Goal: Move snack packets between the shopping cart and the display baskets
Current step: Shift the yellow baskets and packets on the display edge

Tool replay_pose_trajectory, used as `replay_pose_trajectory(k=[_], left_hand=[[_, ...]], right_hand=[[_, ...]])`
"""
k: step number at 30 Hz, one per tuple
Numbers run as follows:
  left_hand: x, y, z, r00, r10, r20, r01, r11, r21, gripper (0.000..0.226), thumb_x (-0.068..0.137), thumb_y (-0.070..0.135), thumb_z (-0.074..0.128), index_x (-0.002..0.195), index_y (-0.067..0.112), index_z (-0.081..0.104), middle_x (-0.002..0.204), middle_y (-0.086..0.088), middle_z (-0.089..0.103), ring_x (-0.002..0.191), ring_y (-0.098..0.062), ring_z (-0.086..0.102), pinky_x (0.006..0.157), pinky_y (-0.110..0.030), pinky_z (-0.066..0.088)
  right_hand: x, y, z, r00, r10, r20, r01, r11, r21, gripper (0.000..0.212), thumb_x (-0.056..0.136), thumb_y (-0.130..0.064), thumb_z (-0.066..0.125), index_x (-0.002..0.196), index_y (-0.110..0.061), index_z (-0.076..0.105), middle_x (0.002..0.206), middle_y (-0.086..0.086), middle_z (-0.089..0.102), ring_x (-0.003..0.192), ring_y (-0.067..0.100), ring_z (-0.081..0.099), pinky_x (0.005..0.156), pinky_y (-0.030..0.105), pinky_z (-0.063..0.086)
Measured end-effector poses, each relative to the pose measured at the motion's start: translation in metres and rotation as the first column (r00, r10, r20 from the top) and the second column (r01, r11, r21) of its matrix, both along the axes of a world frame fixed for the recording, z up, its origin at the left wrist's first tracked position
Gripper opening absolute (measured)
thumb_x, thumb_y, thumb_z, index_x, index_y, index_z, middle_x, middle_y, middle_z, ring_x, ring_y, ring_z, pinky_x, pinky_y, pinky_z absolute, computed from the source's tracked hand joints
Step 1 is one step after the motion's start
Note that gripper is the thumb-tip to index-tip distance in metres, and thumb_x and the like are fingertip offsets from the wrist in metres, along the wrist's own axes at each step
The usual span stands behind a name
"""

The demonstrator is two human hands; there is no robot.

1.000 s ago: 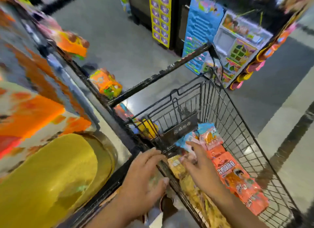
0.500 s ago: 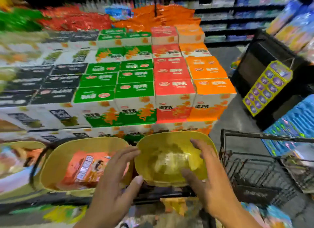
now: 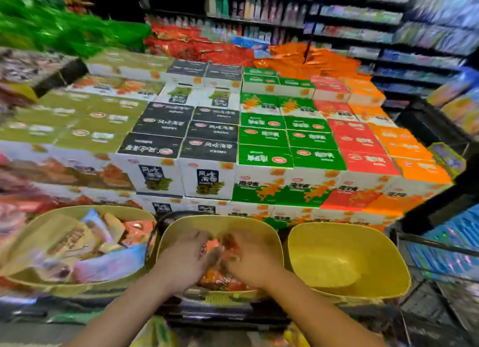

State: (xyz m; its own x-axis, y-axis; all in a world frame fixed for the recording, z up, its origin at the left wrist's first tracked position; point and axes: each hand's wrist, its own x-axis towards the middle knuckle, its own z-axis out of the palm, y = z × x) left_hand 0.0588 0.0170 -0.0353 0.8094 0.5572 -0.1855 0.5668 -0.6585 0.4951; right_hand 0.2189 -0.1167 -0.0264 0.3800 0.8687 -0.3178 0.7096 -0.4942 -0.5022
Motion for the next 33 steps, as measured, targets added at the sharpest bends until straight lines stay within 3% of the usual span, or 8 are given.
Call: replay_pose_trajectory(k=[2, 7, 12, 17, 20, 23, 29, 33], left_hand=[[0.016, 0.013, -0.015, 0.993, -0.024, -0.118, 0.021, 1.000, -0.023, 0.102, 0.069, 0.102, 0.006, 0.126, 0.037, 0.060, 0.123, 0.005, 0.059, 0.117, -0.020, 0.057, 0.095, -0.036, 0.047], [0.030, 0.035, -0.048, 0.945, -0.063, -0.320, 0.072, 0.997, 0.016, 0.059, 0.096, 0.069, 0.035, 0.129, 0.030, 0.064, 0.129, -0.004, 0.066, 0.117, -0.026, 0.063, 0.099, -0.038, 0.051], [0.023, 0.043, -0.062, 0.930, -0.093, -0.356, 0.072, 0.995, -0.072, 0.037, 0.101, 0.039, 0.052, 0.131, 0.018, 0.058, 0.133, -0.009, 0.058, 0.121, -0.027, 0.056, 0.102, -0.036, 0.047], [0.032, 0.048, -0.055, 0.955, -0.016, -0.297, -0.007, 0.997, -0.075, 0.042, 0.094, 0.013, 0.053, 0.136, 0.017, 0.055, 0.135, -0.012, 0.060, 0.120, -0.028, 0.061, 0.097, -0.030, 0.048], [0.033, 0.050, -0.048, 0.965, -0.024, -0.261, 0.004, 0.997, -0.078, 0.049, 0.090, 0.007, 0.051, 0.138, 0.015, 0.055, 0.136, -0.014, 0.060, 0.124, -0.030, 0.059, 0.100, -0.030, 0.047], [0.031, 0.047, -0.038, 0.984, -0.020, -0.176, 0.006, 0.997, -0.083, 0.050, 0.089, 0.007, 0.052, 0.137, 0.018, 0.058, 0.134, -0.010, 0.062, 0.123, -0.029, 0.060, 0.103, -0.031, 0.048], [0.016, 0.046, -0.021, 0.996, 0.073, 0.057, -0.069, 0.995, -0.067, 0.035, 0.090, 0.014, 0.059, 0.121, 0.029, 0.064, 0.119, 0.006, 0.061, 0.112, -0.013, 0.058, 0.092, -0.015, 0.041], [0.009, 0.048, -0.018, 0.966, 0.169, 0.197, -0.145, 0.981, -0.131, 0.030, 0.089, 0.018, 0.066, 0.113, 0.036, 0.063, 0.116, 0.020, 0.059, 0.108, -0.002, 0.056, 0.088, 0.001, 0.032]], right_hand=[[0.008, 0.018, -0.018, 1.000, -0.021, -0.007, 0.019, 0.988, -0.154, 0.062, 0.091, -0.069, 0.048, 0.139, -0.030, 0.050, 0.141, 0.007, 0.057, 0.126, 0.033, 0.056, 0.102, 0.044, 0.049], [0.025, 0.035, -0.059, 0.989, -0.092, -0.118, 0.042, 0.927, -0.374, 0.047, 0.097, -0.040, 0.067, 0.139, -0.019, 0.062, 0.135, 0.011, 0.067, 0.125, 0.034, 0.064, 0.100, 0.039, 0.052], [0.029, 0.047, -0.086, 0.971, -0.141, -0.192, 0.047, 0.903, -0.427, 0.076, 0.082, -0.026, 0.090, 0.146, -0.012, 0.051, 0.141, 0.011, 0.063, 0.129, 0.034, 0.060, 0.100, 0.036, 0.049], [0.037, 0.062, -0.101, 0.942, -0.174, -0.286, 0.033, 0.898, -0.438, 0.075, 0.084, -0.031, 0.087, 0.147, -0.006, 0.054, 0.143, 0.010, 0.063, 0.119, 0.027, 0.062, 0.099, 0.033, 0.049], [0.037, 0.074, -0.102, 0.958, -0.116, -0.263, -0.021, 0.884, -0.467, 0.037, 0.092, -0.022, 0.076, 0.121, -0.006, 0.061, 0.116, 0.012, 0.064, 0.090, 0.026, 0.058, 0.092, 0.036, 0.050], [0.035, 0.093, -0.103, 0.962, -0.069, -0.264, -0.052, 0.903, -0.426, 0.059, 0.079, -0.033, 0.091, 0.125, -0.006, 0.066, 0.121, 0.010, 0.064, 0.116, 0.030, 0.065, 0.090, 0.035, 0.053], [0.036, 0.112, -0.098, 0.920, -0.090, -0.382, -0.137, 0.838, -0.529, 0.089, 0.074, -0.033, 0.095, 0.146, -0.002, 0.053, 0.136, 0.015, 0.066, 0.098, 0.031, 0.068, 0.077, 0.043, 0.058], [0.030, 0.101, -0.099, 0.933, -0.078, -0.352, -0.109, 0.869, -0.483, 0.097, 0.072, -0.031, 0.097, 0.149, -0.001, 0.046, 0.127, 0.012, 0.066, 0.102, 0.027, 0.071, 0.069, 0.031, 0.056]])
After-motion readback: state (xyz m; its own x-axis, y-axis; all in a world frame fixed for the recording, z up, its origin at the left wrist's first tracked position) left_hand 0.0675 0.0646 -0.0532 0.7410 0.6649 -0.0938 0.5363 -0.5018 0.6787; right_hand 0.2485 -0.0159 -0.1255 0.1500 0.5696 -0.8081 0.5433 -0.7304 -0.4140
